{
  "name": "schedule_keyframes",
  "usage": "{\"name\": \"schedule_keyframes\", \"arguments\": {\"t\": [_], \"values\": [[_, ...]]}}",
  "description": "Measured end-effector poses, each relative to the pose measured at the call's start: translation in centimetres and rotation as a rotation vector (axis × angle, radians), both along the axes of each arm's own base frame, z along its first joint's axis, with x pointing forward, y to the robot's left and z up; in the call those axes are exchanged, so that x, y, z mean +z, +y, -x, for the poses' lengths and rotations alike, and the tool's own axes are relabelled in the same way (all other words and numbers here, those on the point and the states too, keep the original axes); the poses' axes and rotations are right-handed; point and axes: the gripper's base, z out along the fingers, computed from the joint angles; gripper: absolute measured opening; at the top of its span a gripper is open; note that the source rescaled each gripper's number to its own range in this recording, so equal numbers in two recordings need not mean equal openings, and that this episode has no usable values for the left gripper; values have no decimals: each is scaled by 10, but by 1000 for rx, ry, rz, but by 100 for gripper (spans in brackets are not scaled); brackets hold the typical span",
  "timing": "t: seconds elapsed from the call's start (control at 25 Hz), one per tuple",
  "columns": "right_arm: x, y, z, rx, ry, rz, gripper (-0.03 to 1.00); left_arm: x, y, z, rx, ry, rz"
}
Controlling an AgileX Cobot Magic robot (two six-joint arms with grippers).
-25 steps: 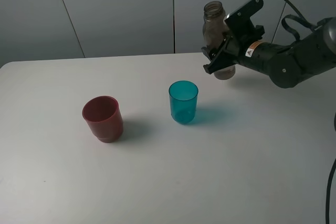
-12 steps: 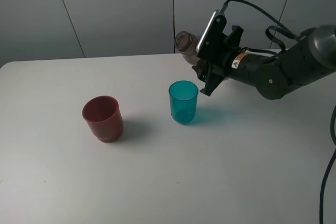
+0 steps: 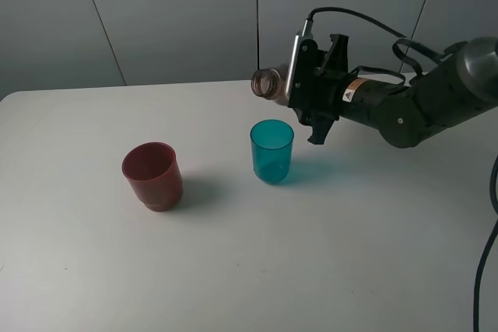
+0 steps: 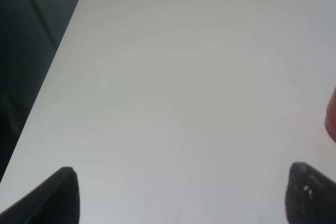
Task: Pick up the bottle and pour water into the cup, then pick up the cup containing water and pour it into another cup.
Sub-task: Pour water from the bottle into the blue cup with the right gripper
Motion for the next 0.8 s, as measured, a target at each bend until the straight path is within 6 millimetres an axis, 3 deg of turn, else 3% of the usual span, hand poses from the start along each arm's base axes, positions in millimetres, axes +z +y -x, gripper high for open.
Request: {"name": "schedule_keyframes", "arguments": {"t": [0.8], "values": [[0, -19, -8, 27, -84, 176, 0, 0, 0, 0, 0, 0, 0]]}}
